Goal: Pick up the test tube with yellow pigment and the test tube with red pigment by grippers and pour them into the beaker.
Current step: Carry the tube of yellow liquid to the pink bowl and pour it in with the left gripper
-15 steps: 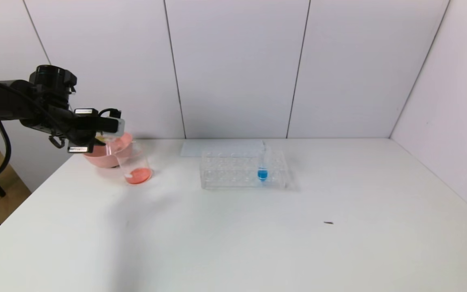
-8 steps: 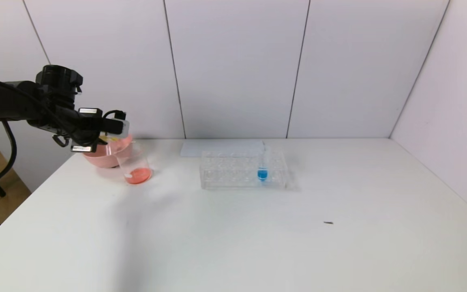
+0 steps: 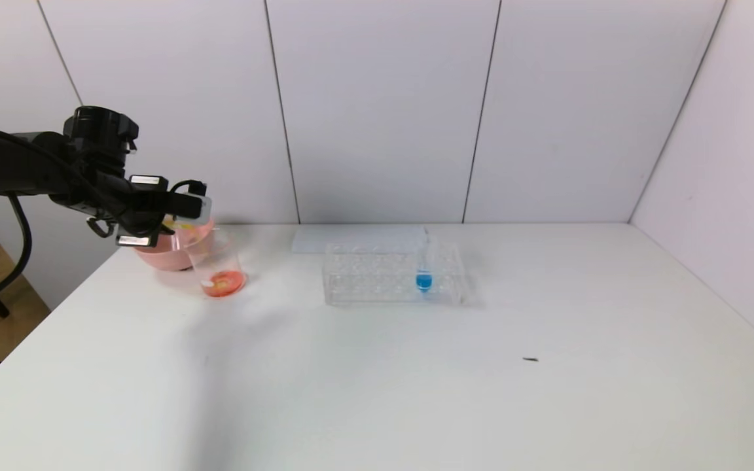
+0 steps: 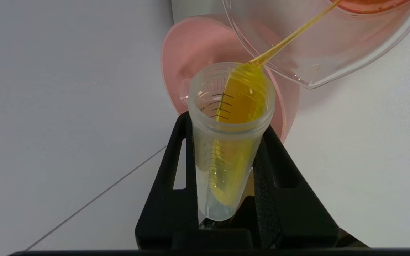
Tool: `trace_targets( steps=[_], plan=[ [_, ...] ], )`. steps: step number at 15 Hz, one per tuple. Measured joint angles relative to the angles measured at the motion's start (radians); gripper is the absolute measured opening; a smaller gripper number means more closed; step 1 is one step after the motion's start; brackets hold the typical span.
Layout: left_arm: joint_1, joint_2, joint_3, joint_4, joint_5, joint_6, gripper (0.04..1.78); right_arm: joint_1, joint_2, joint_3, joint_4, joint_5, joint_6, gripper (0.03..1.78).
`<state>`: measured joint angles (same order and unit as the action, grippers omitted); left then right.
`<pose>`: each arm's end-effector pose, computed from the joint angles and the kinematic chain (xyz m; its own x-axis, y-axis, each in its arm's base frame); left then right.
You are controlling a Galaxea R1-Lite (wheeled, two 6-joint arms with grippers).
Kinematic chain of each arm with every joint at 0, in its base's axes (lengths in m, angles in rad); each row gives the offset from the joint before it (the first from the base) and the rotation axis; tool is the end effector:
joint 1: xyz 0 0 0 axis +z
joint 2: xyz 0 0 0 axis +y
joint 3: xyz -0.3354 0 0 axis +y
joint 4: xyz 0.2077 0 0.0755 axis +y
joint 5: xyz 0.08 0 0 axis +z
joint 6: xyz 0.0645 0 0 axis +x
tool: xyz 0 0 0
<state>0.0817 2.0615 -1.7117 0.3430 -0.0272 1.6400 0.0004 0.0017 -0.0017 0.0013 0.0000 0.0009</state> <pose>0.4887 0.0383 0.2033 0.7688 0.0357 -0.6385 0.6392 -0.0170 0.7688 0.0168 0.0000 0.0759 1.0000 0.0004 -0.0013 -0.0004 1.0000 0.0009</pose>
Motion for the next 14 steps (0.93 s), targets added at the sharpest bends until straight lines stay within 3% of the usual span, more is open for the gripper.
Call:
trace_targets(
  steps=[14],
  plan=[
    [-0.026, 0.009, 0.003, -0.021, 0.066, 0.029, 0.46, 0.000, 0.000, 0.000, 0.000, 0.000, 0.000, 1.70]
  ],
)
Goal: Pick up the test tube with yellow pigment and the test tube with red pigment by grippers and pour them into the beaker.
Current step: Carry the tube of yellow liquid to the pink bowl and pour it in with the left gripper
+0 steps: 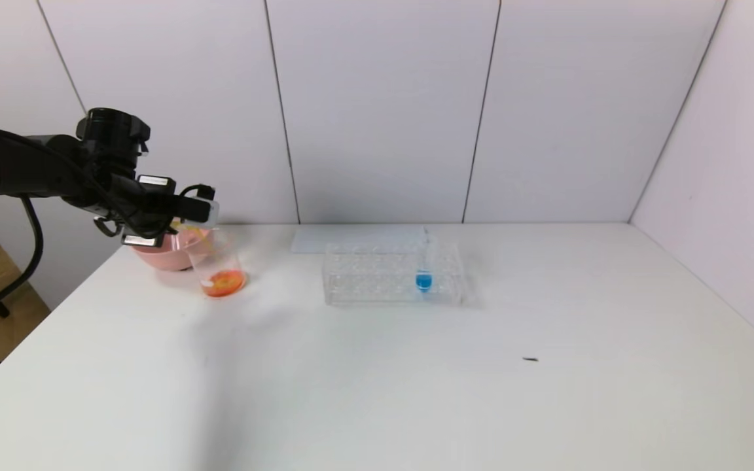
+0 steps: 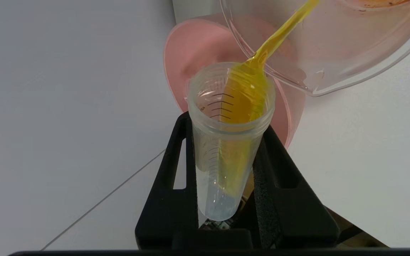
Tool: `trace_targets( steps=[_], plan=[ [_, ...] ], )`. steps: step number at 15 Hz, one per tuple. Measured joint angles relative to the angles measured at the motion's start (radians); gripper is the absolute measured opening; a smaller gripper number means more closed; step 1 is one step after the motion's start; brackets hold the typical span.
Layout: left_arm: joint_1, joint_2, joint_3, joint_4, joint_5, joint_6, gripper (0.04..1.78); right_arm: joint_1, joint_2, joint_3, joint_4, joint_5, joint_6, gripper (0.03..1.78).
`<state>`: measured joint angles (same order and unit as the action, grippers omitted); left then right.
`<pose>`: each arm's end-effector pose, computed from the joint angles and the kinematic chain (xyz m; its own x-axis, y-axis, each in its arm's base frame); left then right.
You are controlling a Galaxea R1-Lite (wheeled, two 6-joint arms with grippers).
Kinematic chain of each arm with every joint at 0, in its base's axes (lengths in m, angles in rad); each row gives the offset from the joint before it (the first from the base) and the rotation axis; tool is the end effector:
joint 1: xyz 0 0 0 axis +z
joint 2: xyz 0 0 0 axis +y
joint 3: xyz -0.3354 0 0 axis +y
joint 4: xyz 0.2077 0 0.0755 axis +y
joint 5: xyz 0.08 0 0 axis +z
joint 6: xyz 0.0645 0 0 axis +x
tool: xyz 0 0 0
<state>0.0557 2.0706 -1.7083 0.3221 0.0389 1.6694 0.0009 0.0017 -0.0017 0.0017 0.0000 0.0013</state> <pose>0.4927 0.0300 0.2000 0.7708 0.0819 -0.6317 0.6366 -0.0630 0.7686 0.0168 0.0000 0.0758 1.0000 0.0009 -0.0017 -0.0009 1.0000 0.0013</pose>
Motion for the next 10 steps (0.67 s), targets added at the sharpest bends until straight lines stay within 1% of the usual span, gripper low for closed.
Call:
trace_targets(
  steps=[10],
  plan=[
    [-0.004, 0.000, 0.000, 0.000, 0.025, 0.014, 0.46, 0.000, 0.000, 0.000, 0.000, 0.000, 0.000, 1.70]
  ],
)
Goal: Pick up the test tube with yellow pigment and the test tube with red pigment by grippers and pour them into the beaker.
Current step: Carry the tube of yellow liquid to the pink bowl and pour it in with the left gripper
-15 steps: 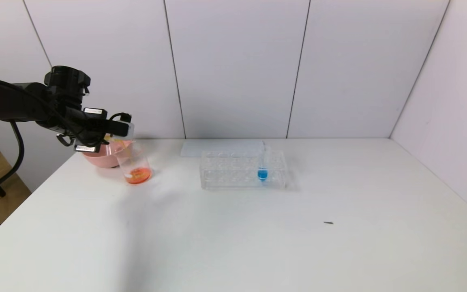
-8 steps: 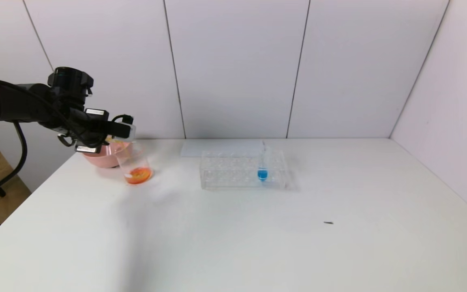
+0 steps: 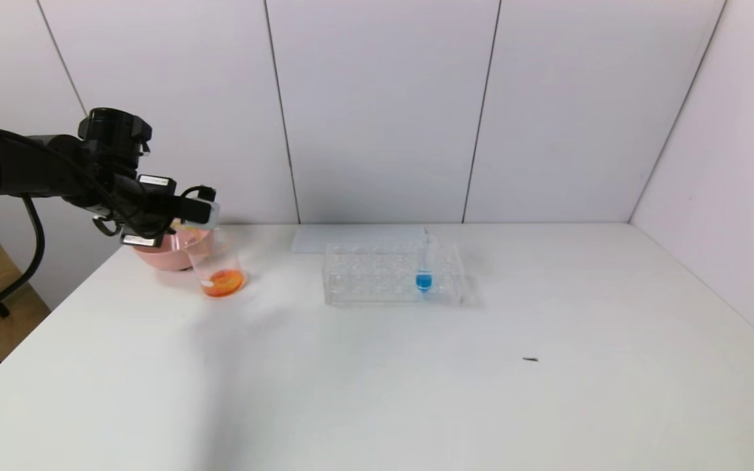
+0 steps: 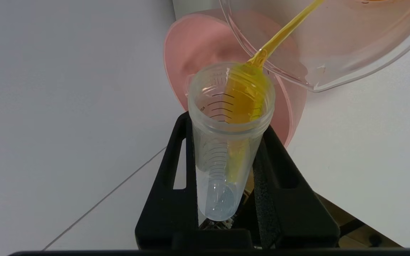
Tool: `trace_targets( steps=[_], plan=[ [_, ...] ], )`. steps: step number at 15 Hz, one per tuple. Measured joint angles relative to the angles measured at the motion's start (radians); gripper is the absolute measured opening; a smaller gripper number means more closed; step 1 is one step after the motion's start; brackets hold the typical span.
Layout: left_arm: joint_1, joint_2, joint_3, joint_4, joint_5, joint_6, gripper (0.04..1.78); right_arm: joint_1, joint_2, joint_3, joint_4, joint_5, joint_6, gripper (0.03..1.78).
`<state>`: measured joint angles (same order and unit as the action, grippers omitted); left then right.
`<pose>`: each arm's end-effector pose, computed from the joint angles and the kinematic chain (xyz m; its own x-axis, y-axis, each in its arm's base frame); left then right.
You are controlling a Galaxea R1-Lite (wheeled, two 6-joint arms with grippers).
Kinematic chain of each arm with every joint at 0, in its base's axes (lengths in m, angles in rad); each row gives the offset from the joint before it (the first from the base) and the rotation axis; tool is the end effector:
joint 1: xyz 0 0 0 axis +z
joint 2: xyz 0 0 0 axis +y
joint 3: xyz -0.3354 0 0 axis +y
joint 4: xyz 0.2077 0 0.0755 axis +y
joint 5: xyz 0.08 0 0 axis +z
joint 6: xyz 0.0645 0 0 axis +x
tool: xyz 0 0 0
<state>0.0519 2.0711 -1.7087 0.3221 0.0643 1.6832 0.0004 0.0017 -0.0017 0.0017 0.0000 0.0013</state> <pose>0.4928 0.0298 0.2000 0.7688 0.1043 -0.6310 0.6388 -0.0789 0.7653 0.0168 0.0000 0.0758 1.0000 0.0004 -0.0017 -0.0004 1.0000 0.0013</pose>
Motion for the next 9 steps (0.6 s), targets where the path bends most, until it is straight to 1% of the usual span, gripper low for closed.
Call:
trace_targets(
  steps=[2, 9],
  plan=[
    [-0.001, 0.000, 0.000, 0.000, 0.013, 0.003, 0.46, 0.000, 0.000, 0.000, 0.000, 0.000, 0.000, 1.70],
    [-0.004, -0.002, 0.000, -0.002, 0.015, 0.029, 0.46, 0.000, 0.000, 0.000, 0.000, 0.000, 0.000, 1.70]
  ],
)
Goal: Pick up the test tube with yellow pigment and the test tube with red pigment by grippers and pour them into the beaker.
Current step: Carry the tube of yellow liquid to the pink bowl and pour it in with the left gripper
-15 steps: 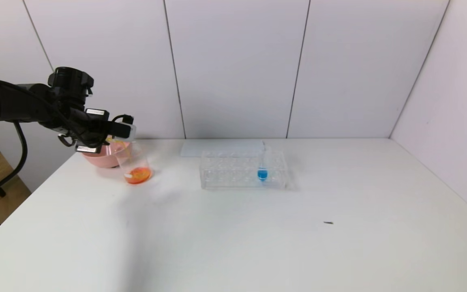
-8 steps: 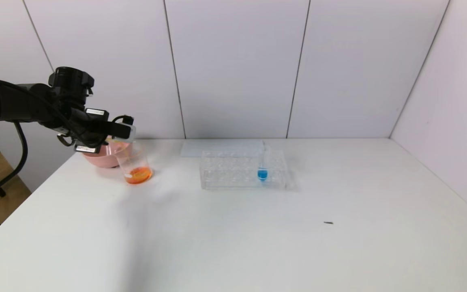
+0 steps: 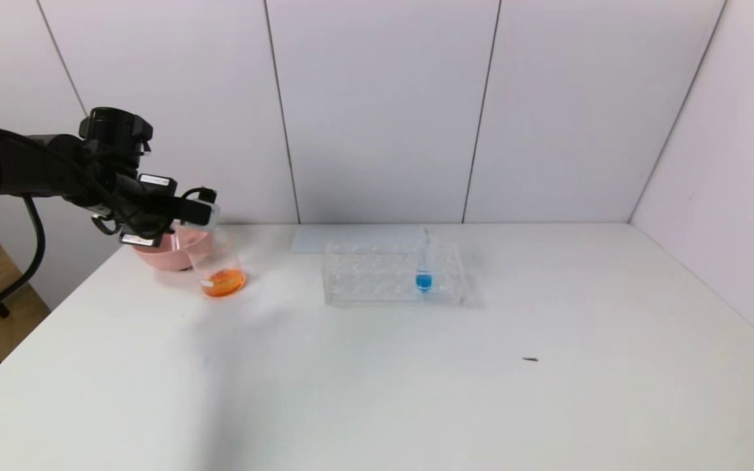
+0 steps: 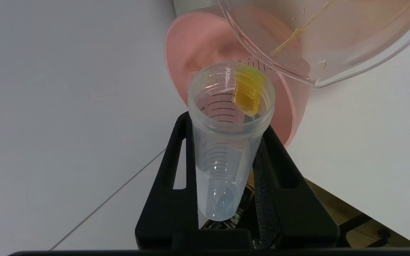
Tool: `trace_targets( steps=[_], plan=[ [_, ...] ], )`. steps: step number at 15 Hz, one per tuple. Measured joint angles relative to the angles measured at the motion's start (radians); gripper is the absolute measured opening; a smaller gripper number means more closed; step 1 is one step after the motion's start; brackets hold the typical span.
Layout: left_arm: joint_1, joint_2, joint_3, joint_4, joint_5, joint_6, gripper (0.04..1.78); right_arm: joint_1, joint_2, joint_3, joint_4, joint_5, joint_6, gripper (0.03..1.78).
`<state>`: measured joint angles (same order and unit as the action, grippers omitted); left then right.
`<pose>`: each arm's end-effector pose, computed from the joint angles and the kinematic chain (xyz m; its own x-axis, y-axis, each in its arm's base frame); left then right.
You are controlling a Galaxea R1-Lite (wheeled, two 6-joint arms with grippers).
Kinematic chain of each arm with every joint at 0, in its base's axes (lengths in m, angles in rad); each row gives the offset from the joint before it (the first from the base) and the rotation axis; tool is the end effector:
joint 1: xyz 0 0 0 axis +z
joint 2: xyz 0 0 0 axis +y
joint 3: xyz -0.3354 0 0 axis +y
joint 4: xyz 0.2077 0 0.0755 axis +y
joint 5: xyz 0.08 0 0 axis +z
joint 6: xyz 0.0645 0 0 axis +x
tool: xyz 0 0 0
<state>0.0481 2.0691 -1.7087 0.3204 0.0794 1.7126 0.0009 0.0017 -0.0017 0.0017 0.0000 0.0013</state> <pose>0.4926 0.0288 0.2012 0.7699 0.1165 -0.6274 0.6379 -0.1103 0.7622 0.0168 0.0000 0.0758 1.0000 0.0009 -0.0017 -0.0009 1.0000 0.0013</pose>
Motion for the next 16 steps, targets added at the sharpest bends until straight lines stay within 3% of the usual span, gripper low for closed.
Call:
trace_targets(
  steps=[5, 10, 16],
  plan=[
    [-0.003, -0.006, 0.010, -0.041, 0.005, 0.036, 0.46, 0.000, 0.000, 0.000, 0.000, 0.000, 0.000, 1.70],
    [-0.008, -0.014, 0.087, -0.231, 0.044, 0.114, 0.46, 0.000, 0.000, 0.000, 0.000, 0.000, 0.000, 1.70],
    [-0.013, -0.019, 0.102, -0.246, 0.044, 0.127, 0.46, 0.000, 0.000, 0.000, 0.000, 0.000, 0.000, 1.70]
  ],
)
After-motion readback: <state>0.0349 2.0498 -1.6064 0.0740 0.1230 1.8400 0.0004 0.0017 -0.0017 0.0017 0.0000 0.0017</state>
